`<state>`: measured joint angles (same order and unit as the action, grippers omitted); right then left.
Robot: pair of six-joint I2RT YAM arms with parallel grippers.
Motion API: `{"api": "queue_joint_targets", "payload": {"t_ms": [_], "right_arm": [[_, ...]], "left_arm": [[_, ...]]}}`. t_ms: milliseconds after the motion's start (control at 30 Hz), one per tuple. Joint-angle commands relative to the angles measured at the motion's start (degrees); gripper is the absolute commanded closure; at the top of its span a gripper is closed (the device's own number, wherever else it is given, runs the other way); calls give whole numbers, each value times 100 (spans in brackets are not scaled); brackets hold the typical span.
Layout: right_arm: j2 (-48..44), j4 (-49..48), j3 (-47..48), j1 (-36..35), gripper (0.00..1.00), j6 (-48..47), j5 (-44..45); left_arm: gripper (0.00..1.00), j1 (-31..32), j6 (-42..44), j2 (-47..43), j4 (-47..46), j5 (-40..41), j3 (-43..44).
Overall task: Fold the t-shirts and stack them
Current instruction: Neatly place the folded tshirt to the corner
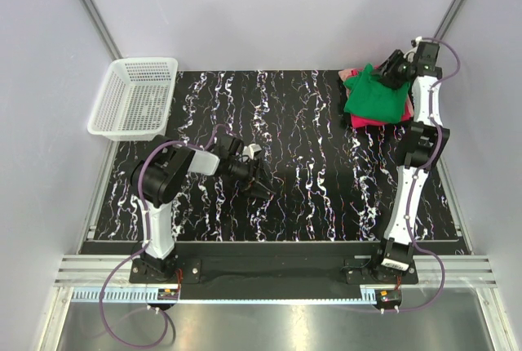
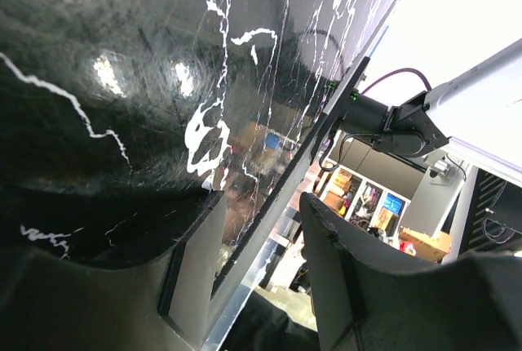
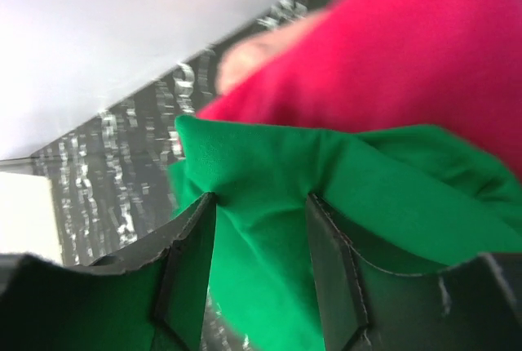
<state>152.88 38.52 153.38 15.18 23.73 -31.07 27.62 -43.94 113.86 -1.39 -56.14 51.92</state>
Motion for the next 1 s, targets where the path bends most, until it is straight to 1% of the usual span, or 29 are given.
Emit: {"api": "queue_joint_targets", "payload": {"t_ms": [0, 167, 267, 367, 500, 633, 800, 967], "right_arm": [[189, -205, -71, 20, 46, 53, 109], [444, -240, 34, 29, 46, 35, 373], [506, -468, 43, 29, 48, 18, 470], [427, -670, 52, 29, 49, 9, 619], [296, -793, 131, 55, 50, -43, 996], [50, -811, 105, 108, 50, -87, 1164], [-109, -855, 175, 169, 49, -105, 1173], [-328, -881, 148, 178, 50, 0, 928]], "left_arm": [[49, 104, 228, 435, 903, 1483, -481], [50, 104, 220, 286, 903, 1518, -604], [50, 95, 237, 180, 903, 1527, -692], [50, 104, 246, 136, 895, 1536, -762], [50, 95, 263, 127, 895, 1501, -771], [50, 104, 281, 110, 895, 1448, -745], [50, 104, 299, 180, 895, 1395, -701], [50, 104, 316, 189, 877, 1360, -666]]}}
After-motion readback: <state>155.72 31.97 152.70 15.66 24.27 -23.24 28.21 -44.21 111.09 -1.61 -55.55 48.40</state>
